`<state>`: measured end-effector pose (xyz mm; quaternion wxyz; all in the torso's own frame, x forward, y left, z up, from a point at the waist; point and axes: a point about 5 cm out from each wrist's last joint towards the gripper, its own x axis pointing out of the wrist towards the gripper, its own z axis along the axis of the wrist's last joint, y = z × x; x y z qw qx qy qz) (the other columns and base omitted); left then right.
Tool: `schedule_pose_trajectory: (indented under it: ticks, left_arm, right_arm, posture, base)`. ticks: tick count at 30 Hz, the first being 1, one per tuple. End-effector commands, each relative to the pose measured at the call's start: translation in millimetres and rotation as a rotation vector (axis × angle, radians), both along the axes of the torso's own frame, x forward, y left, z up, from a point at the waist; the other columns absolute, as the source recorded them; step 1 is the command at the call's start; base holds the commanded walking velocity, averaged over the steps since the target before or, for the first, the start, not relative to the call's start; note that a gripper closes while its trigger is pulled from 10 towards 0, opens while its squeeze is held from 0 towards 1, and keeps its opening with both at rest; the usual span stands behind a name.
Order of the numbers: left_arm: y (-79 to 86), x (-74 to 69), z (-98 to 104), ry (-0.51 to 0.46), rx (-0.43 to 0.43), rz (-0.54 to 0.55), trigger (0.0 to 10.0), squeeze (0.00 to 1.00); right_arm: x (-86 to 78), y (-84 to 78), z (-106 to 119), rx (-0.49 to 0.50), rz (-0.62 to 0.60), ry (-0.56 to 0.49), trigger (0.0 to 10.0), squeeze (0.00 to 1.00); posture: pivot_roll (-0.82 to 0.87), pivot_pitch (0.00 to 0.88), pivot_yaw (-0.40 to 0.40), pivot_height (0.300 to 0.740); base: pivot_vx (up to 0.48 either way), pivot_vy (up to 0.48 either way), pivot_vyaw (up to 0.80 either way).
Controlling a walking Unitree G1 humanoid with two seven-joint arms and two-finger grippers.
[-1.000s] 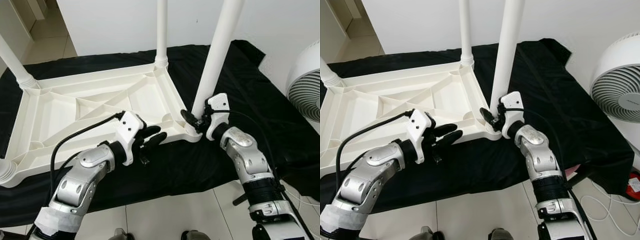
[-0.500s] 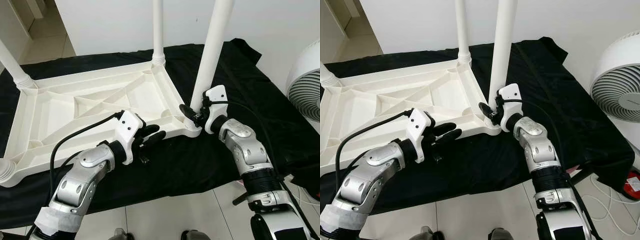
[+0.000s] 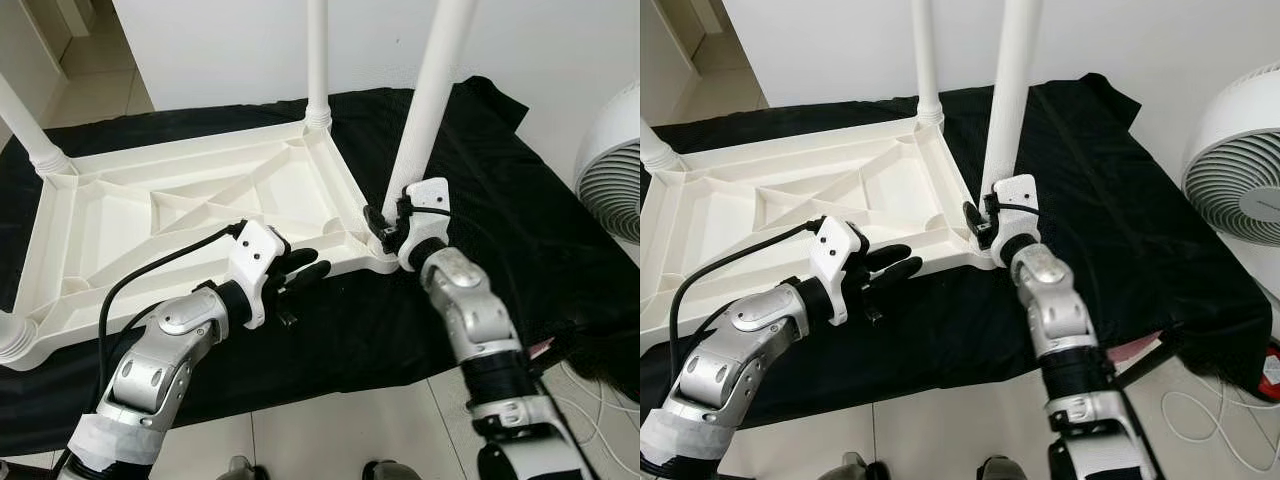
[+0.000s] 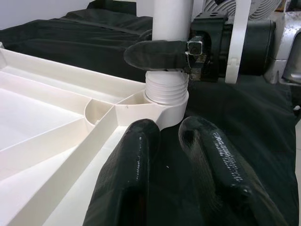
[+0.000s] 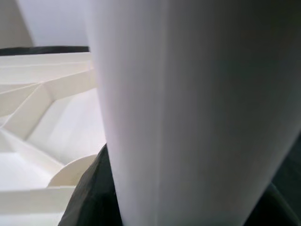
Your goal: Building children table
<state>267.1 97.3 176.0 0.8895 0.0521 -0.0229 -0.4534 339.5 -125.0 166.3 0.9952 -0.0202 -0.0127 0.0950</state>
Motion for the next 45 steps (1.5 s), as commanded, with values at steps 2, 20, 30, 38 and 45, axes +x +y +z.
schedule_pose_trajectory:
  ticks: [2,20,30,38,45]
  left_arm:
    - [3.0,-0.4,1,0.004,0.005,0.013,10.0,0.00]
    - [0.3,0.1,1,0.005,0.000,0.005,10.0,0.00]
    - [-0.6,-0.7,2,0.005,-0.004,-0.002,10.0,0.00]
    - [-1.6,-1.3,1,0.009,-0.007,-0.002,10.0,0.00]
    - [-3.2,-2.9,0,0.015,-0.013,-0.001,10.0,0.00]
  right_arm:
    - [-6.3,-9.7,-36,0.023,-0.105,0.158,10.0,0.00]
    - [-11.2,5.4,-21,0.264,-0.441,0.048,10.0,0.00]
    - [-9.9,7.6,-12,0.296,-0.372,-0.028,10.0,0.00]
    - [-11.6,7.2,-10,0.279,-0.317,-0.067,10.0,1.00]
    - [-3.9,-6.7,7,0.193,-0.061,-0.159,10.0,0.36]
  posture:
    - [-0.06,0.094,0.054,0.740]
    - [-0.06,0.094,0.055,0.740]
    - [-0.06,0.100,0.052,0.740]
    - [-0.07,0.098,0.047,0.740]
    - [-0.07,0.106,0.042,0.740]
  base:
    - [0.000,0.000,0.00]
    - [0.000,0.000,0.00]
    - [0.000,0.000,0.00]
    - [0.000,0.000,0.00]
    - [0.000,0.000,0.00]
